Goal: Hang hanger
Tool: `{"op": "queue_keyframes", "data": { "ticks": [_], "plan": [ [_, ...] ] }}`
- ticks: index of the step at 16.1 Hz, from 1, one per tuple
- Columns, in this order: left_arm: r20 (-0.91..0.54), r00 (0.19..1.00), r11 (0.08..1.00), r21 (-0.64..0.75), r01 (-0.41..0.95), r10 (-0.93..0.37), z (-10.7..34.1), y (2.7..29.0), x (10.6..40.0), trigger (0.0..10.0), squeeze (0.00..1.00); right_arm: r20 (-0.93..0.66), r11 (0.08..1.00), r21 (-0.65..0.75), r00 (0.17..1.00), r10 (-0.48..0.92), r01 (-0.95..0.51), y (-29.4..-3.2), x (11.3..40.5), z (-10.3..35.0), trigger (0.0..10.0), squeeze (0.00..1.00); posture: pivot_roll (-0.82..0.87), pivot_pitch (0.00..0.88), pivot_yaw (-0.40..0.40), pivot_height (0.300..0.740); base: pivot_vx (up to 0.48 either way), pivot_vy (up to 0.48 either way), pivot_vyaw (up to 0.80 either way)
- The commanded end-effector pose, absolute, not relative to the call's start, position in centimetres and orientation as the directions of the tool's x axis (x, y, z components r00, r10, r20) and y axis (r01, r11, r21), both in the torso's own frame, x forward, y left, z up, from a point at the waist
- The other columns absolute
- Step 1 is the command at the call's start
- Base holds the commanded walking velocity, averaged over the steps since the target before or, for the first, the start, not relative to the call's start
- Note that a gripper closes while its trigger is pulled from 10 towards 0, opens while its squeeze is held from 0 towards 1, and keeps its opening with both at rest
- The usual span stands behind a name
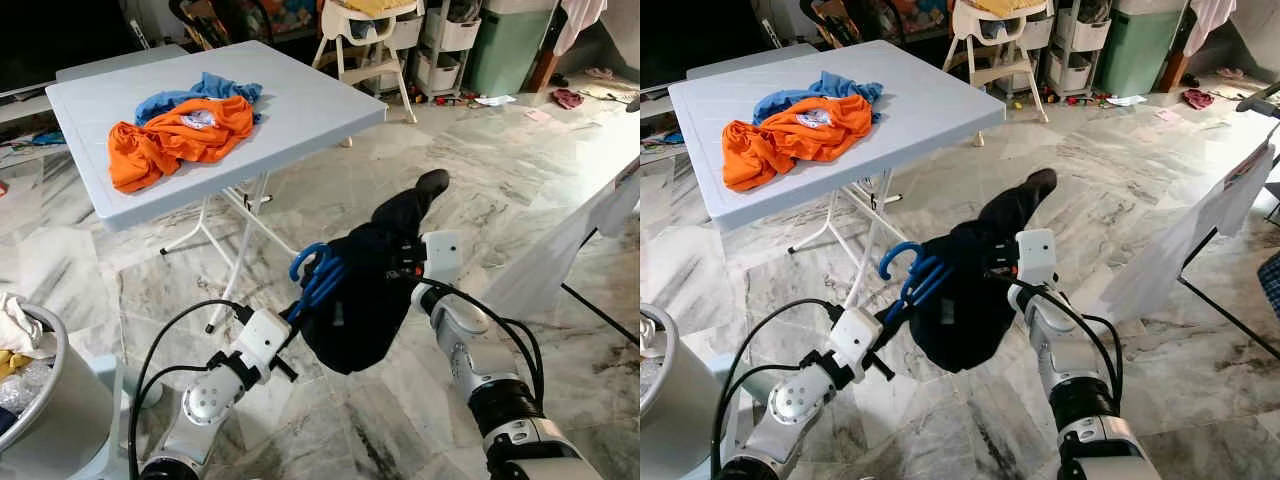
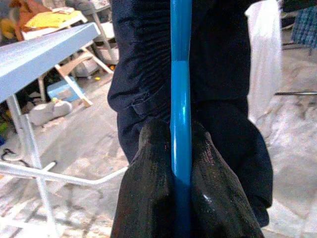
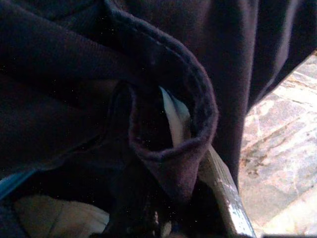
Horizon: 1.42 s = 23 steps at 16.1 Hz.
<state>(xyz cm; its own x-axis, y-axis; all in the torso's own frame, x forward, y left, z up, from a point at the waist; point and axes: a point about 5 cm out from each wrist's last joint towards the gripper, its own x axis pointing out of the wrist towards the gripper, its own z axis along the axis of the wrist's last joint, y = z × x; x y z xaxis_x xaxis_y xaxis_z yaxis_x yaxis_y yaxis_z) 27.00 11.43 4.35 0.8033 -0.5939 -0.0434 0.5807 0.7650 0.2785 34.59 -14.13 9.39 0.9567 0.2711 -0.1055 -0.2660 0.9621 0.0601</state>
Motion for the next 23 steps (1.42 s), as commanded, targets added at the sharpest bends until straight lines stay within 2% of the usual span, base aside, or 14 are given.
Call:
{"op": "queue_keyframes", "data": {
  "ticks": [1,6,14,18,19,23],
  "plan": [
    [-0.047,0.814,0.771,0.294,0.565,-0.579,4.5,11.8,27.3,0.0,0.0,-0.05,0.963,0.066,0.963,0.265,-0.262,-14.3,35.1,10.6,0.0,0.0,-0.09,0.004,0.042,0.74,0.0,0.0,0.0],
    [-0.085,0.849,0.791,0.322,0.519,-0.522,4.1,12.5,27.7,0.0,0.0,0.007,0.959,0.065,0.961,0.278,-0.278,-14.6,34.9,11.6,0.0,0.0,-0.09,0.0,0.04,0.74,0.0,0.0,0.0],
    [-0.175,0.84,0.777,0.32,0.542,-0.513,2.6,12.4,27.3,0.0,0.0,0.221,0.947,0.089,0.933,0.284,-0.309,-14.4,35.8,16.8,0.0,0.0,-0.1,0.001,0.037,0.74,0.0,0.0,0.0],
    [-0.198,0.824,0.763,0.314,0.566,-0.53,2.3,12.2,27.0,0.0,0.0,0.216,0.945,0.088,0.932,0.29,-0.315,-14.1,36.0,17.1,0.0,0.0,-0.1,0.001,0.036,0.74,0.0,0.0,0.0],
    [-0.213,0.811,0.746,0.32,0.584,-0.544,2.1,12.0,26.7,0.0,0.0,0.155,0.956,0.063,0.949,0.275,-0.288,-14.1,36.2,16.3,0.0,0.0,-0.1,0.004,0.035,0.74,0.0,0.0,0.0],
    [-0.235,0.787,0.723,0.311,0.617,-0.57,1.6,11.6,26.1,0.0,0.0,0.096,0.969,0.038,0.966,0.239,-0.243,-14.2,36.7,15.6,0.0,0.0,-0.1,0.007,0.036,0.74,0.0,0.0,0.0]
  ]
}}
